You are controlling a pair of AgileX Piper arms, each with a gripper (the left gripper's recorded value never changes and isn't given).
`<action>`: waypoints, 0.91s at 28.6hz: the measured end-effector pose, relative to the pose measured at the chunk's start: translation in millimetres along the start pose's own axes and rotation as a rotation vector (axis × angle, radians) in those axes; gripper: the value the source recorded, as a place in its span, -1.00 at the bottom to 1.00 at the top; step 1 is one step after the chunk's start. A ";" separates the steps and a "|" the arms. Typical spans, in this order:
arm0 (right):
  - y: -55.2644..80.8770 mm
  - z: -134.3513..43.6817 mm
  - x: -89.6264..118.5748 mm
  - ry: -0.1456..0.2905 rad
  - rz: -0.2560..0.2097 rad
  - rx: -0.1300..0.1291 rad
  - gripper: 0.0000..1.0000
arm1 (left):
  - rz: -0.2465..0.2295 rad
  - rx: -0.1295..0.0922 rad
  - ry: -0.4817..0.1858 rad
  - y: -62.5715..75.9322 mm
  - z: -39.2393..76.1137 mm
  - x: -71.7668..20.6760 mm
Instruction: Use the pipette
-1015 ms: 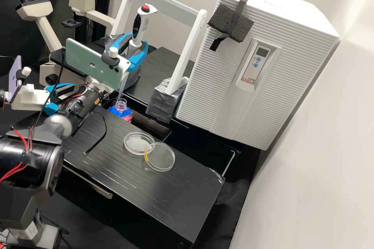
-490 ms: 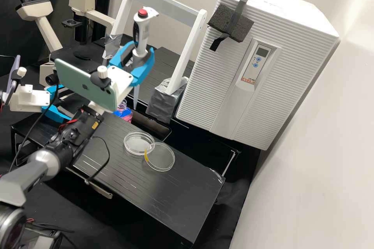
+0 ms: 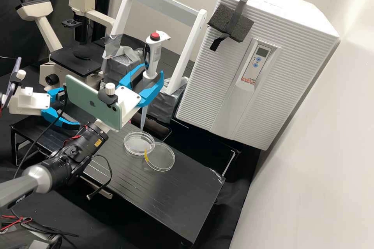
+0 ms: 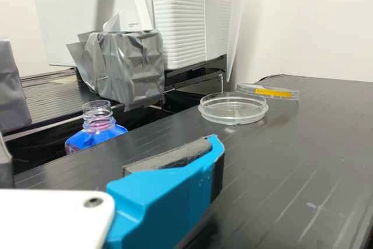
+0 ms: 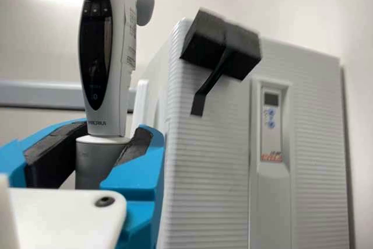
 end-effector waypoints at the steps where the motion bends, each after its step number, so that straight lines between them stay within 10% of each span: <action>1: -1.3 0.8 -0.7 -0.004 -0.010 -0.002 -1.00 | -0.002 0.000 -0.002 -0.5 0.7 -0.2; 26: -9.8 14.7 2.4 -0.042 -0.020 -0.044 -1.00 | -0.001 -0.001 -0.017 -1.6 4.7 -0.4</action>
